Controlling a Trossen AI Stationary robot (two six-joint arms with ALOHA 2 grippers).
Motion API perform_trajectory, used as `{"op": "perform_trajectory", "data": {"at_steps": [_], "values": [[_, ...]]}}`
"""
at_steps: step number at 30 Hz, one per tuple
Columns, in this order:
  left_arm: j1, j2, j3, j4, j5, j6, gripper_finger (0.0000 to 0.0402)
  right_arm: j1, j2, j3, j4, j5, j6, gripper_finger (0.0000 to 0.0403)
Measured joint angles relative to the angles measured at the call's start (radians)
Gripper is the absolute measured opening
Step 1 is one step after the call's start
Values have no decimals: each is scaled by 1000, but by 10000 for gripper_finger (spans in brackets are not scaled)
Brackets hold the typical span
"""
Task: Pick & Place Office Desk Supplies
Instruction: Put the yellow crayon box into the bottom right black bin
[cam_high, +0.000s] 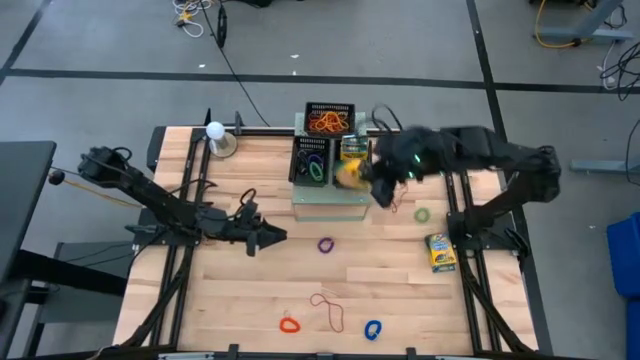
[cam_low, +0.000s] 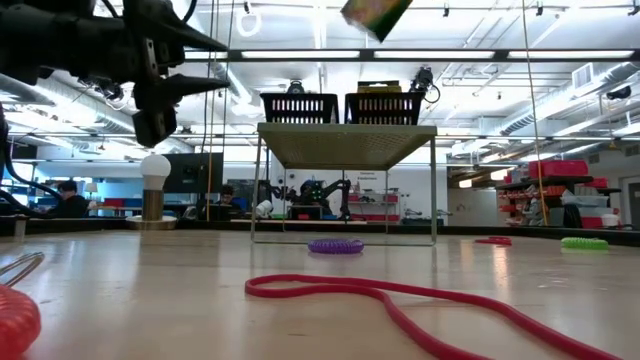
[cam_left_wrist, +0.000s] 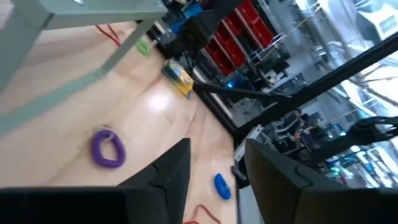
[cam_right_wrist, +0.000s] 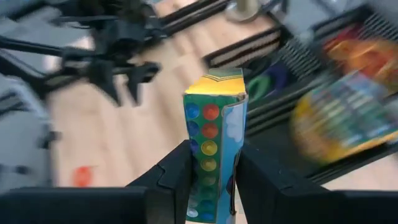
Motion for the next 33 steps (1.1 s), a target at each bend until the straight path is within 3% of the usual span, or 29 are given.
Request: {"op": "perform_trajectory", "data": {"at_steps": [7,14,20,33], "values": [[36,7,-1,-7,62,6,134,-176,158,198,-167,-90,-321,117],[36,7,-1,-4,68,17,134,-221,245,209,-304,-122,-525,117],[36,7,-1,-4,68,17,133,-226,287,209,-313,-45,-641,117],[36,7,-1,-13,43,29,133,-242,331,202,-345,-39,-732,117]]}}
